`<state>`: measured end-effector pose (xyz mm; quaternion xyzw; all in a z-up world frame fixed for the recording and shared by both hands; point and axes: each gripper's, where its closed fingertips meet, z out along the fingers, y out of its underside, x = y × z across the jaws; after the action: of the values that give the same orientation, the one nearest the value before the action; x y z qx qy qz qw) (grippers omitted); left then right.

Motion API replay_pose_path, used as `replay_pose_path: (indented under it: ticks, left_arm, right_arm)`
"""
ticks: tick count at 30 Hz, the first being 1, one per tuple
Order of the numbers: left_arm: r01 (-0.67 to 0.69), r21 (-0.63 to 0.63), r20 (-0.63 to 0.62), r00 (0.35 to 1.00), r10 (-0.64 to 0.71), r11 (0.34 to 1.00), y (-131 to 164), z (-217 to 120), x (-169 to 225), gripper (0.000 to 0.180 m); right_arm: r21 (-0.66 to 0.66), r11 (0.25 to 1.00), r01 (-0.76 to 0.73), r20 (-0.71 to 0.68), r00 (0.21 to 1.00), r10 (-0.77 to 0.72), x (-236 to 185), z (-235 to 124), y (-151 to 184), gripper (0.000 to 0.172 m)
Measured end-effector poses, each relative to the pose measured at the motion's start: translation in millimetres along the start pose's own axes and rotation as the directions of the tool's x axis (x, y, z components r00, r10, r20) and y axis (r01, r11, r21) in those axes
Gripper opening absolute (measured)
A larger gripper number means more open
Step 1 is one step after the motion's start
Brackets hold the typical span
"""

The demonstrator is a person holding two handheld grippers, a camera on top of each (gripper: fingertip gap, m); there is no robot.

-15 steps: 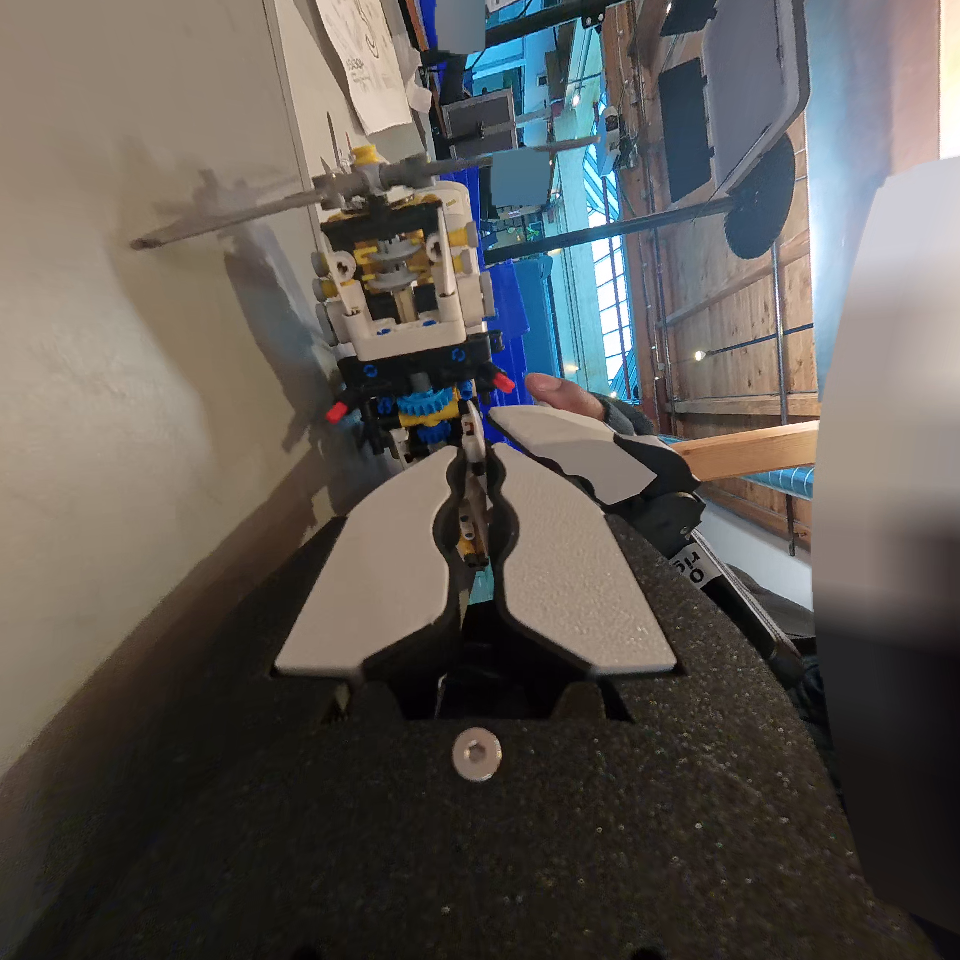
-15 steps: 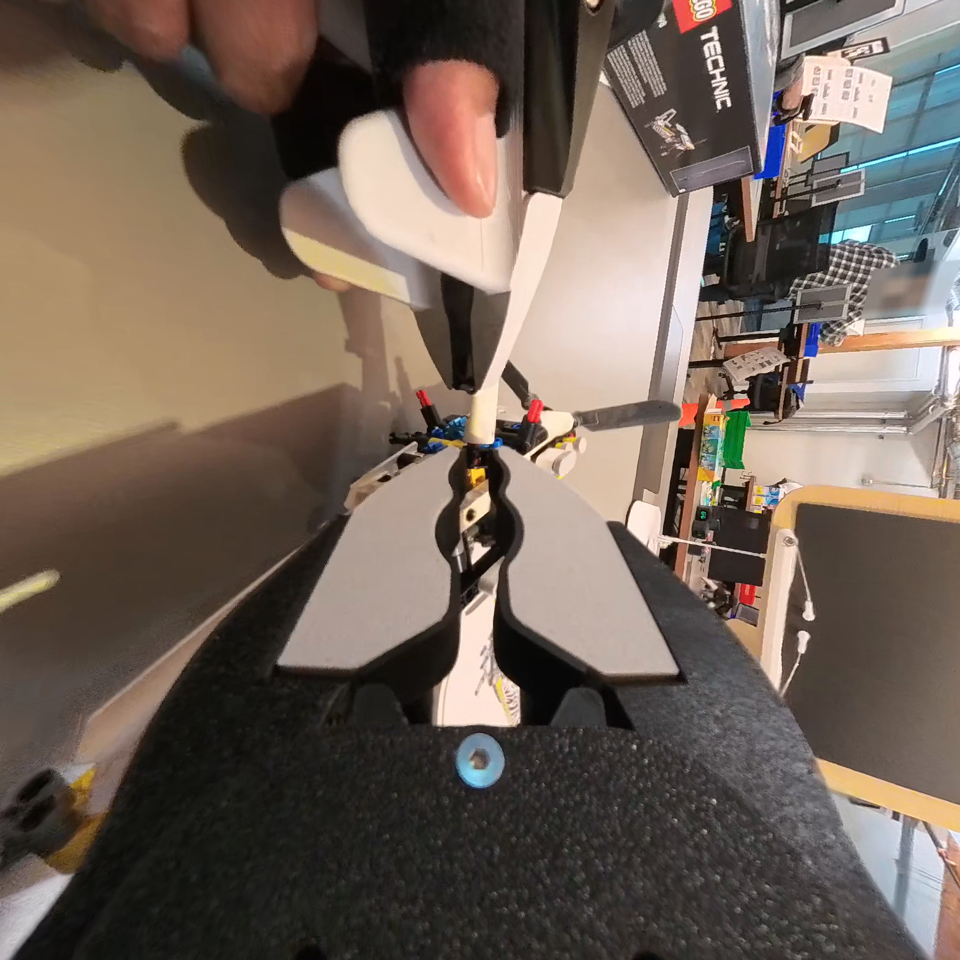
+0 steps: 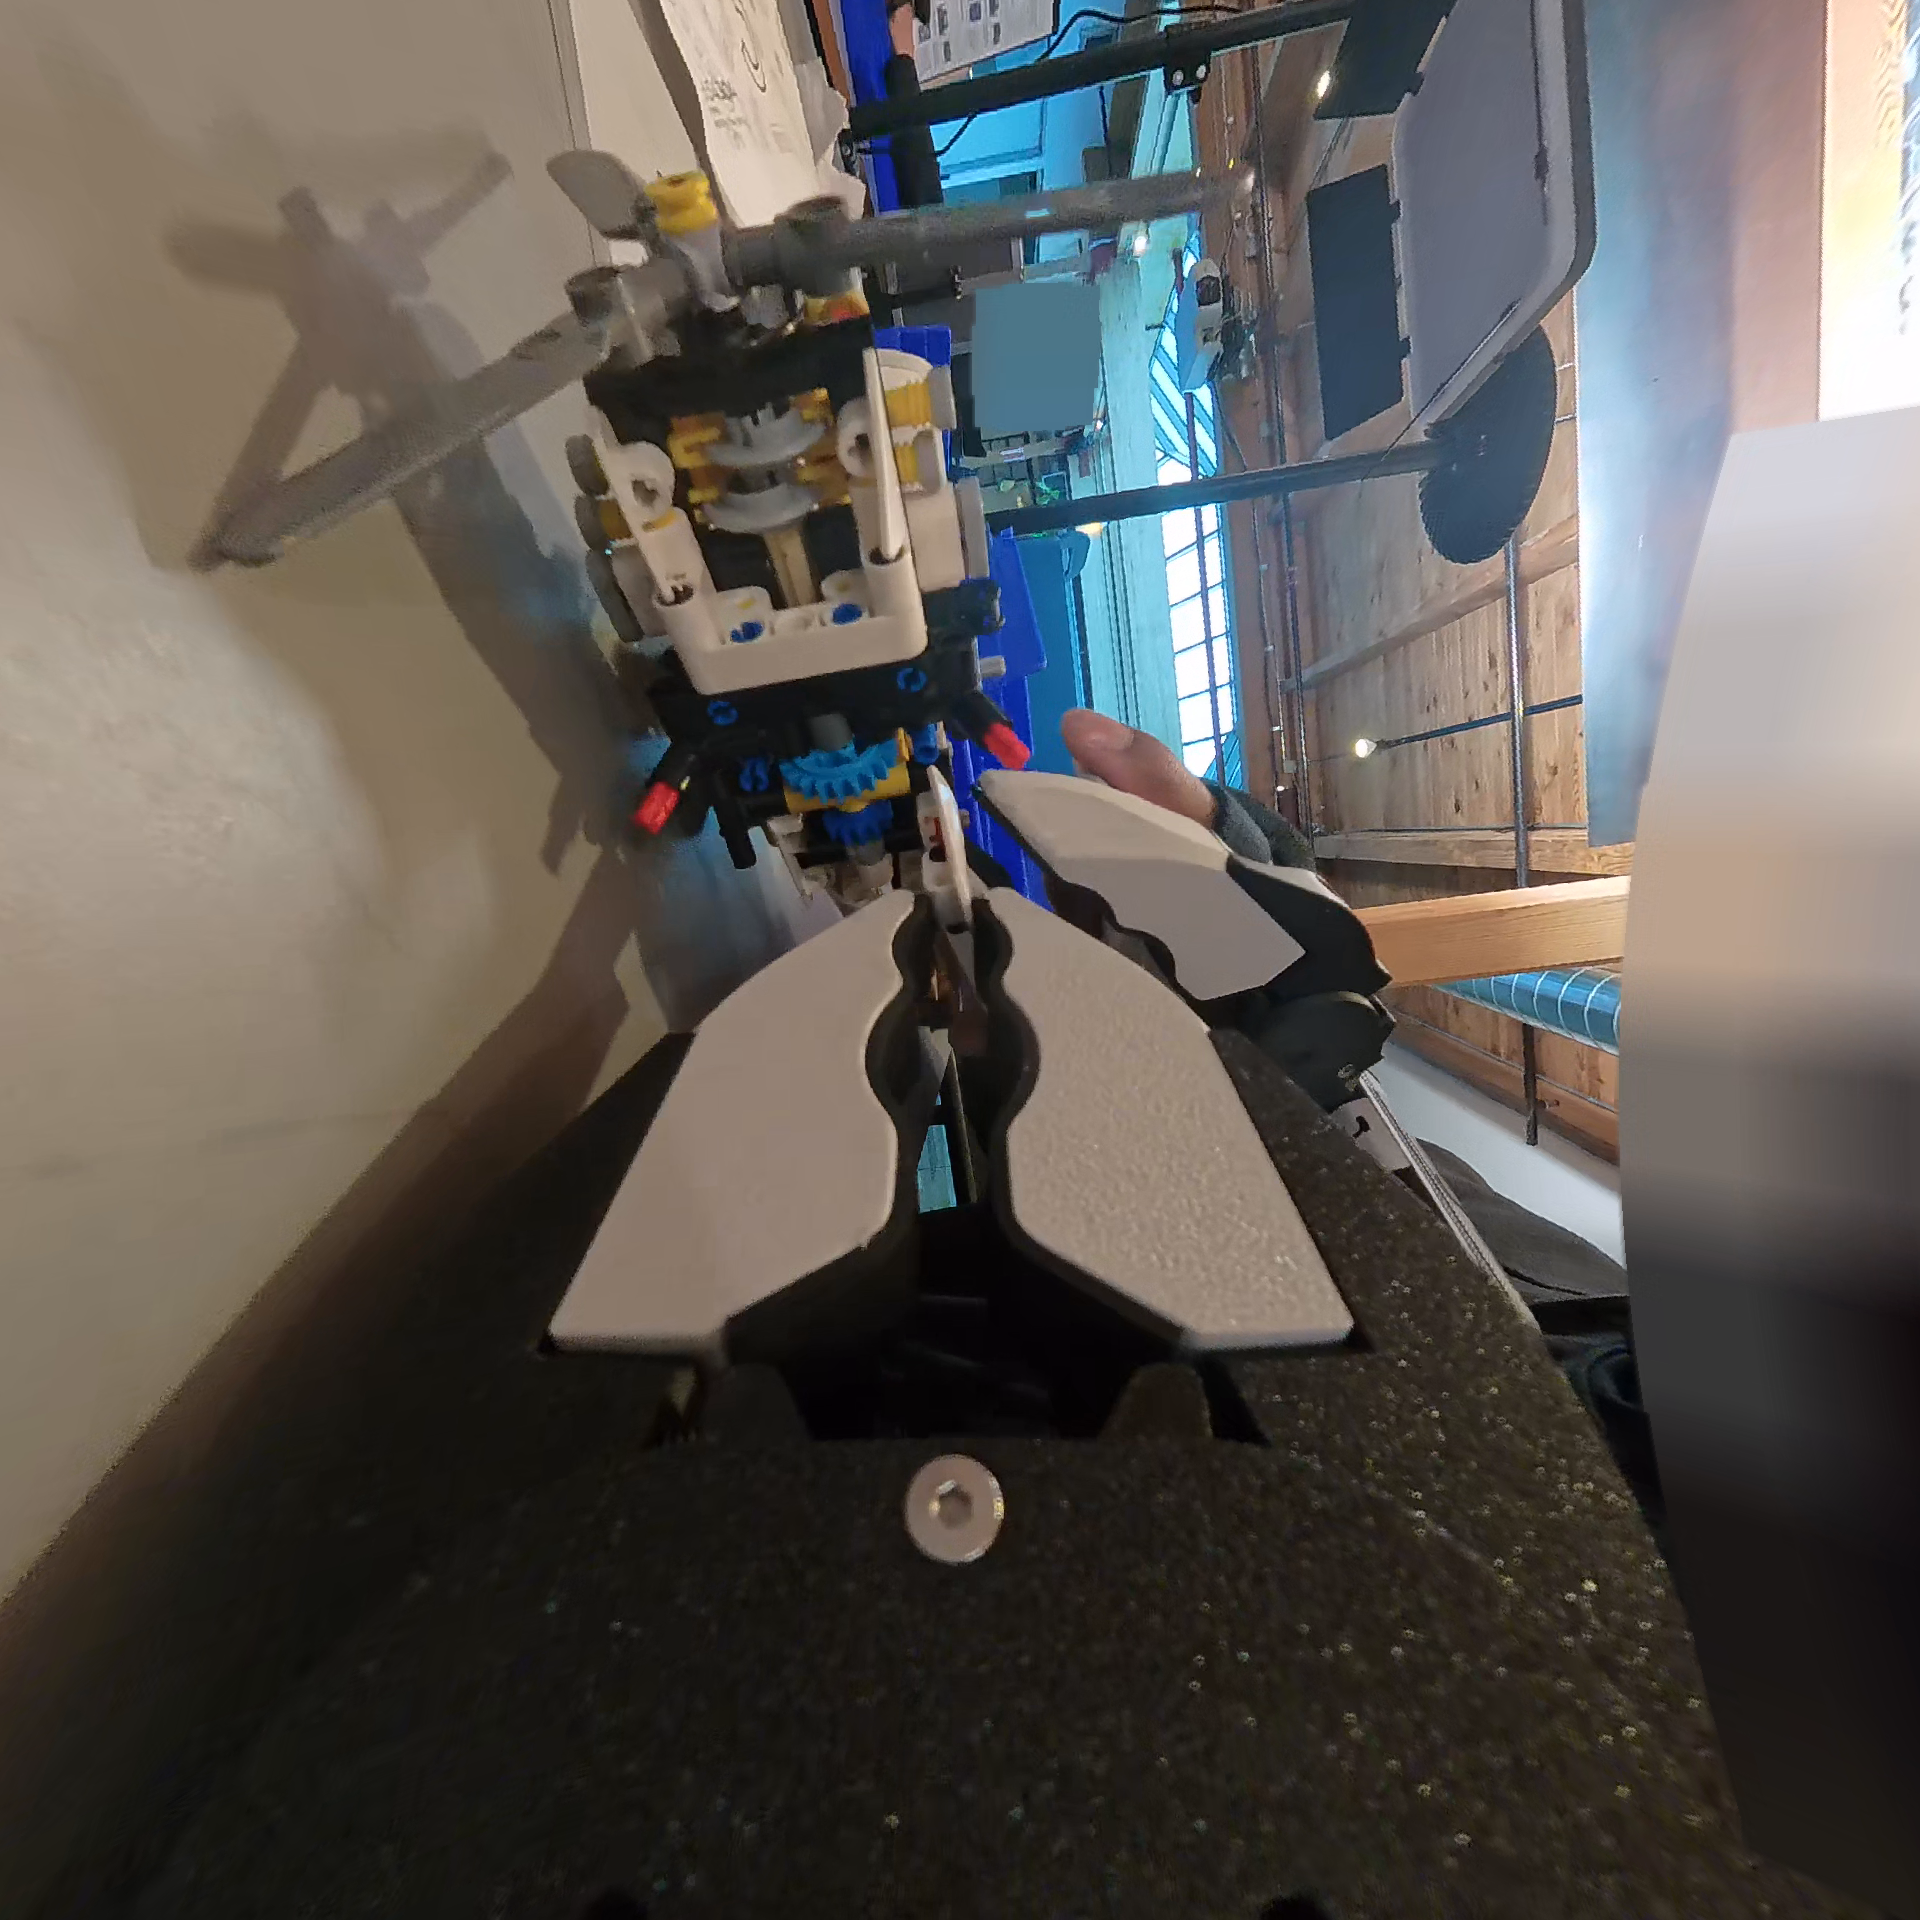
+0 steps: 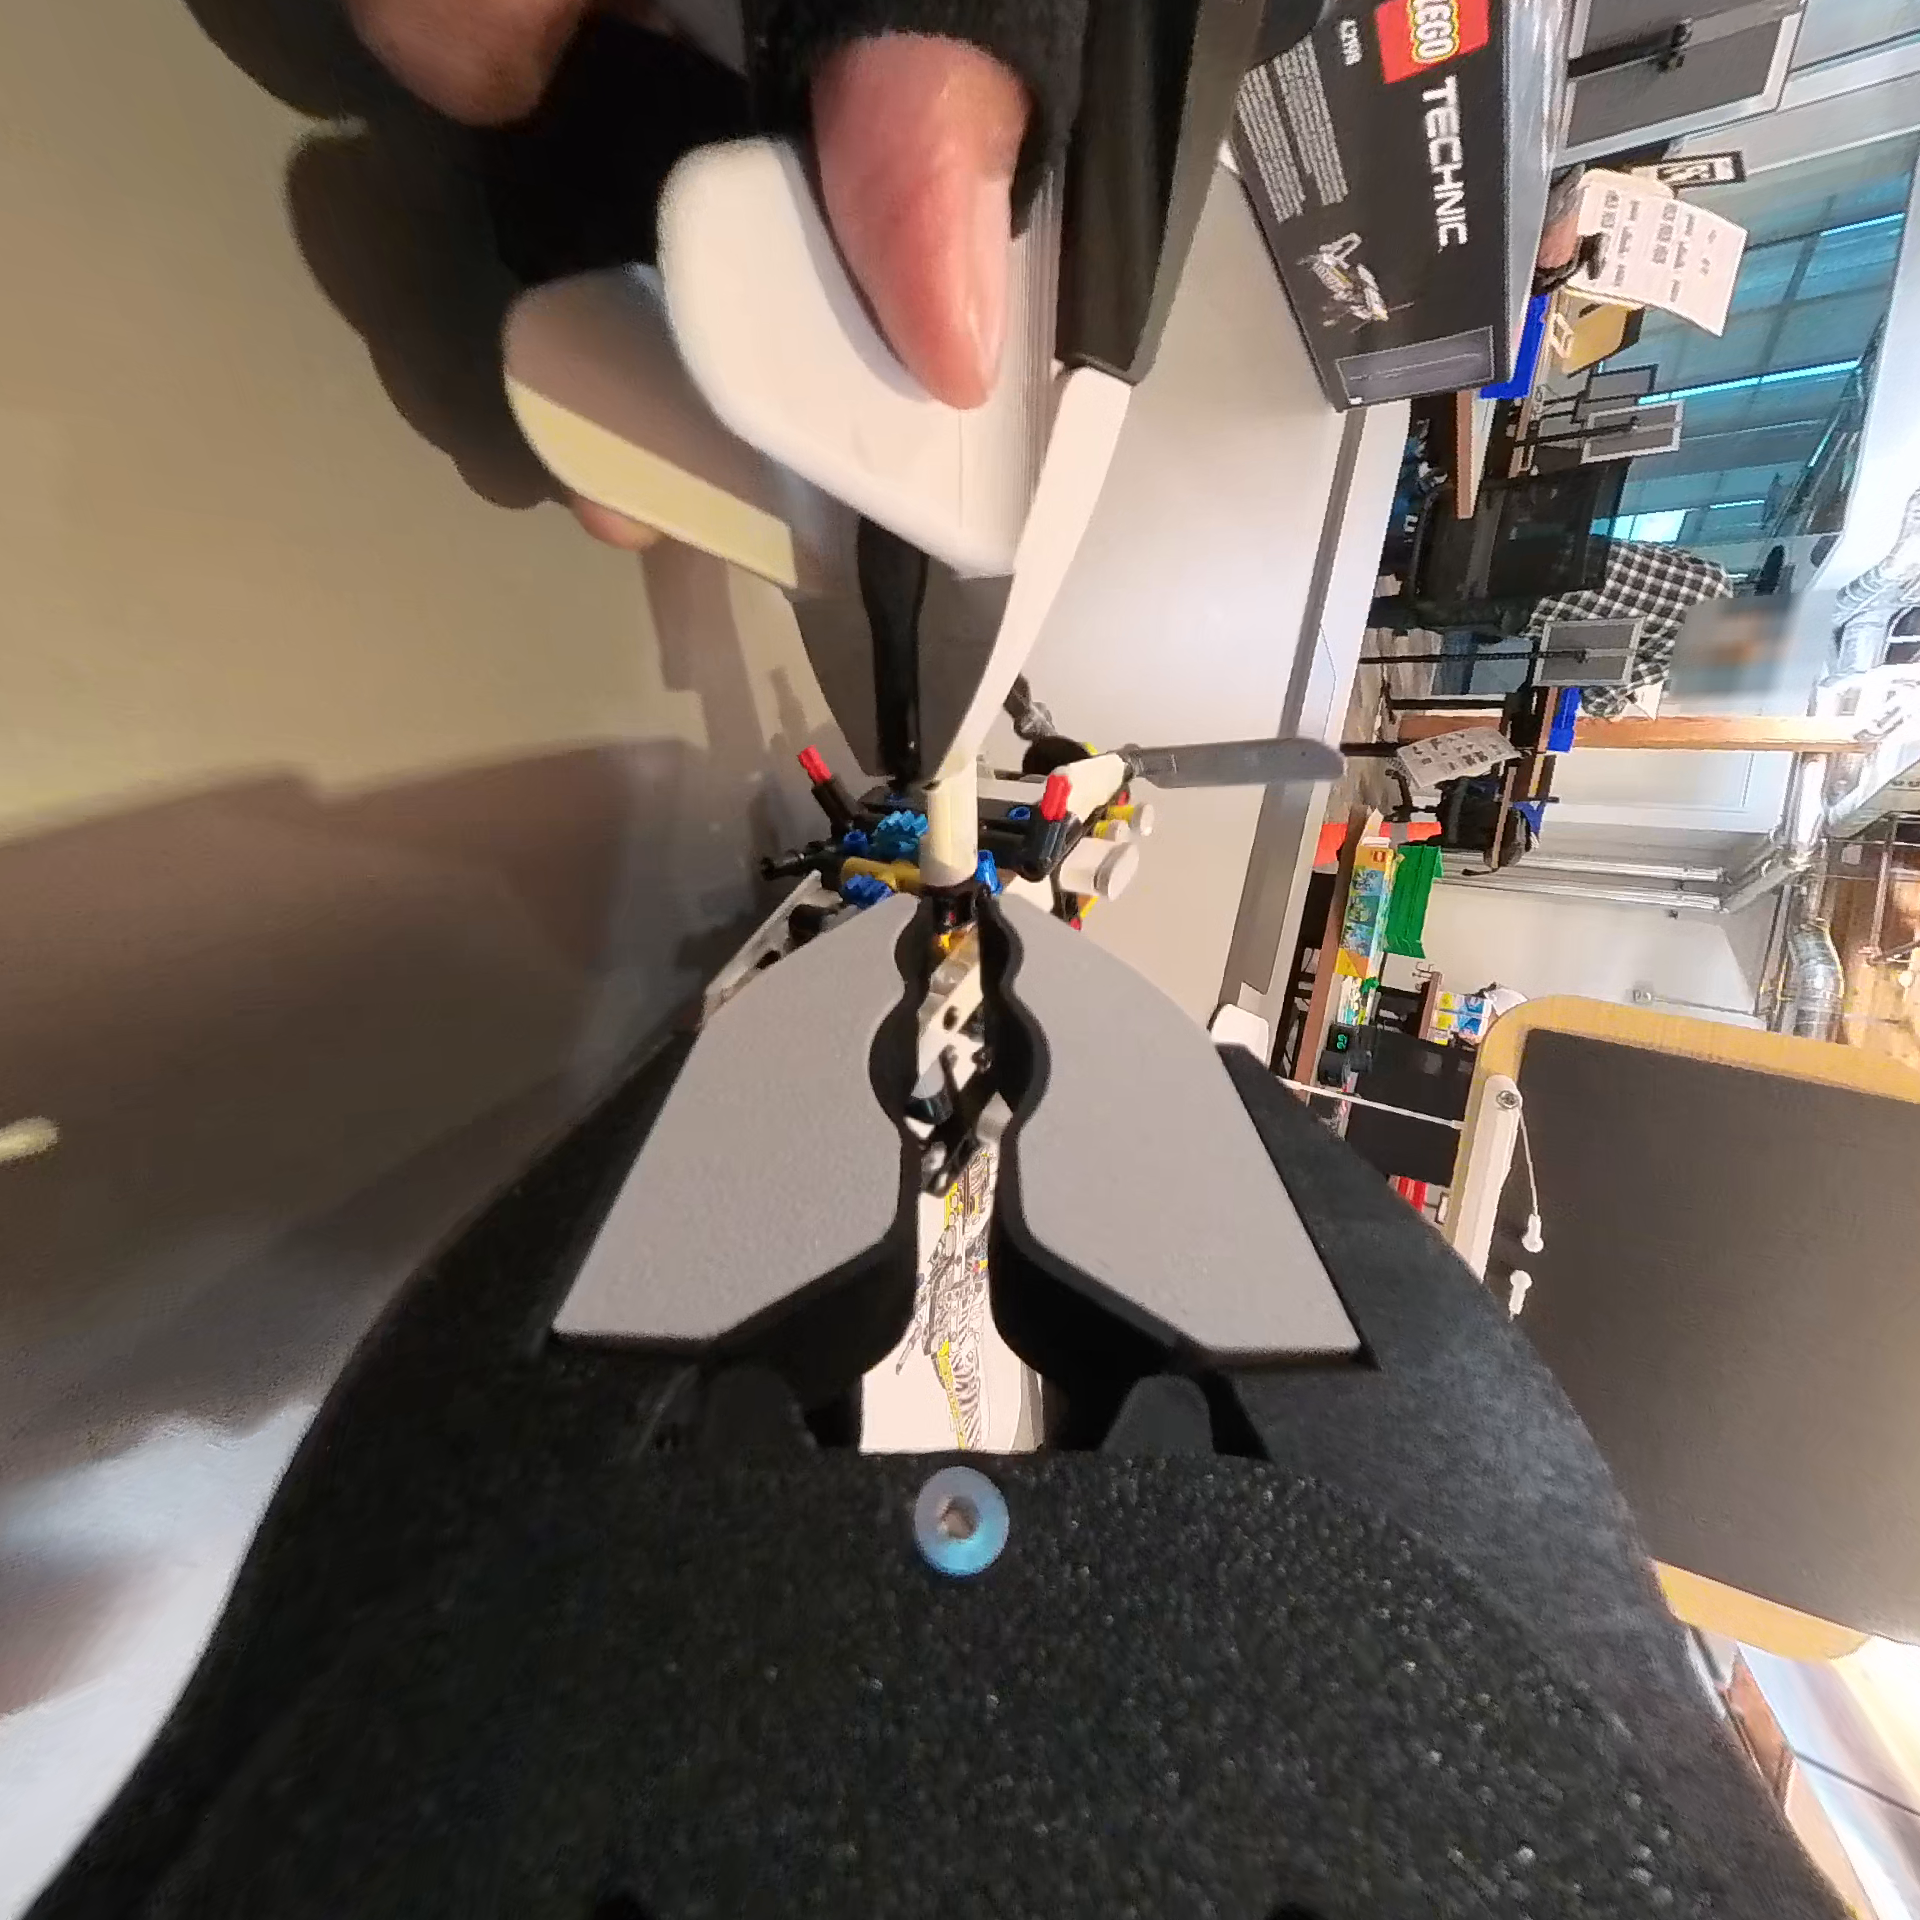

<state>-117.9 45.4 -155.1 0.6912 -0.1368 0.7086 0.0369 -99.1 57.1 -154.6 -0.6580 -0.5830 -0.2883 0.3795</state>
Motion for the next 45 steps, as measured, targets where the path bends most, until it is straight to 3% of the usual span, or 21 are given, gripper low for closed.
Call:
replay_pose_path:
  ticks: [11, 14, 30, 41, 45]
  left_arm:
    - [0.084, 0.007, -0.037, 0.996, -0.084, 0.996, 5.5, -1.3, 0.7, 0.009]
    - [0.082, 0.037, -0.036, 0.996, -0.081, 0.996, 3.0, -2.4, 0.6, 0.009]
    - [0.066, 0.034, -0.021, 0.998, -0.066, 0.997, 6.9, -1.8, -1.2, 0.009]
    - [0.076, 0.028, -0.033, 0.997, -0.075, 0.997, 0.3, -1.0, -1.5, 0.024]
    - [0.079, 0.022, -0.044, 0.996, -0.078, 0.997, 1.0, 6.4, -0.1, 0.018]
  right_arm:
    - [0.107, 0.990, 0.096, 0.120, 0.987, -0.108, -2.0, -5.8, -5.1, 0.017]
    - [0.083, 0.995, 0.054, 0.184, 0.980, -0.068, -8.5, -4.3, -4.8, 0.035]
    - [0.039, 0.999, 0.035, 0.116, 0.992, -0.039, -4.6, 6.8, -2.8, 0.011]
    - [0.068, 0.997, 0.045, 0.011, 0.999, -0.045, -2.7, 9.2, -2.1, 0.010]
    - [0.101, 0.995, 0.029, -0.011, 1.000, -0.028, -3.4, 8.1, -8.2, 0.010]
